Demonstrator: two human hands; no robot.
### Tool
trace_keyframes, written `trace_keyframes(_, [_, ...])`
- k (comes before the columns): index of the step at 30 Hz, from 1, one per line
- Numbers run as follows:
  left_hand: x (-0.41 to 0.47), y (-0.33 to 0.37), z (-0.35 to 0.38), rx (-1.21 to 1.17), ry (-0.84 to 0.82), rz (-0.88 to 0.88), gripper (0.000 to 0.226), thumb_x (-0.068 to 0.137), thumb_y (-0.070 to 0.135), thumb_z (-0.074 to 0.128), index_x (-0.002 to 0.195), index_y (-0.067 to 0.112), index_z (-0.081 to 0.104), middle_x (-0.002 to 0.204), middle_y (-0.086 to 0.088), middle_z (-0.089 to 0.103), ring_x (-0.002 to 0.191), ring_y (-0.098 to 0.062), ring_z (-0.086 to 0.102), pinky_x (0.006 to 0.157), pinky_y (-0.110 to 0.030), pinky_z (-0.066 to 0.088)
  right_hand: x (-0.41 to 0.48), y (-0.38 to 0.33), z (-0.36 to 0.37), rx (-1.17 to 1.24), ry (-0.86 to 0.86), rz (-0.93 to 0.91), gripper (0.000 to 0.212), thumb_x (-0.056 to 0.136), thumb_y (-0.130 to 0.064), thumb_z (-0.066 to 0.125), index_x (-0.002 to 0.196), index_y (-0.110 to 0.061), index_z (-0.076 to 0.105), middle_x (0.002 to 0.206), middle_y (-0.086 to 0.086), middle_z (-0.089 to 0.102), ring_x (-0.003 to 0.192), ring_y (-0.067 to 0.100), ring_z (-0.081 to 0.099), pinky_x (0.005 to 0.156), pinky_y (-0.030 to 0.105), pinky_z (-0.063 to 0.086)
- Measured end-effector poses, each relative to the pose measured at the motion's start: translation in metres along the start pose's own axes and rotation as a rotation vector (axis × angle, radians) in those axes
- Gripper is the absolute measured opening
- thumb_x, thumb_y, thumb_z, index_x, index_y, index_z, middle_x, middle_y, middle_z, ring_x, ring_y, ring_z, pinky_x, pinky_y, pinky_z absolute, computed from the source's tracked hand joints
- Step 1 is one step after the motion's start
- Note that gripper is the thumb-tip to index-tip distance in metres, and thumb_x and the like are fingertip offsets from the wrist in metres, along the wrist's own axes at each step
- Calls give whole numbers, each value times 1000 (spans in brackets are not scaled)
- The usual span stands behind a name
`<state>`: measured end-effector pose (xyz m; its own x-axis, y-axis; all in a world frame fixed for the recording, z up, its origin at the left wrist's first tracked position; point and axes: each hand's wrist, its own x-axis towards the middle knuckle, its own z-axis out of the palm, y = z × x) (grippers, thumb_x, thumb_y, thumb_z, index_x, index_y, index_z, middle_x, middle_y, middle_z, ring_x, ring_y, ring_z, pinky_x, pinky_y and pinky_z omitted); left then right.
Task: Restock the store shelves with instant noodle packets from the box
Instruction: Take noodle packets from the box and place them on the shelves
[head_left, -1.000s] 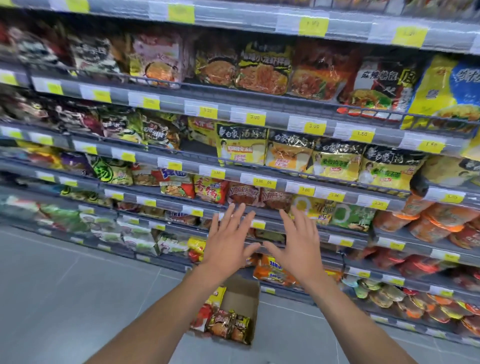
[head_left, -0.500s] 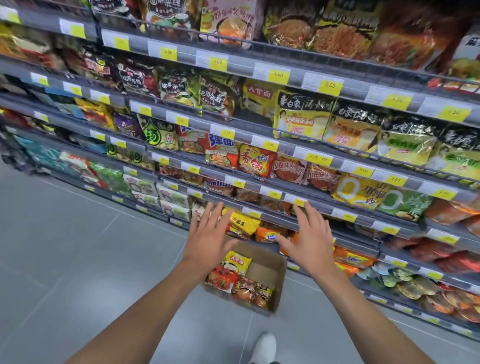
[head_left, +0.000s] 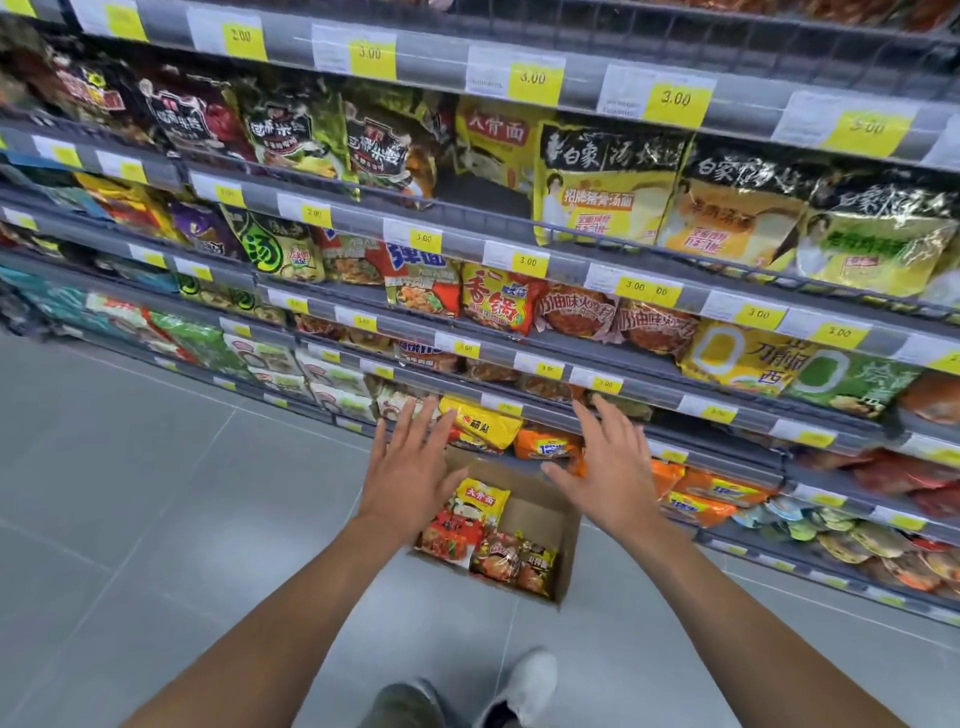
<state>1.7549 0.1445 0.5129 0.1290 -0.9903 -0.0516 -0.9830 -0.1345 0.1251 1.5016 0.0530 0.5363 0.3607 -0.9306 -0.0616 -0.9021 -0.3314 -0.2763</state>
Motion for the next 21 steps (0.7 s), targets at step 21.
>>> trace_keyframes(21, [81,-65,220,-37,-130,252,80,96,62,45,160,27,11,168,-3,3,155,-25,-1,124,-49,13,30,49,212,113,-93,130,82,87,-54,64,154,-20,31,157,2,32,146,26,28,119,47,27])
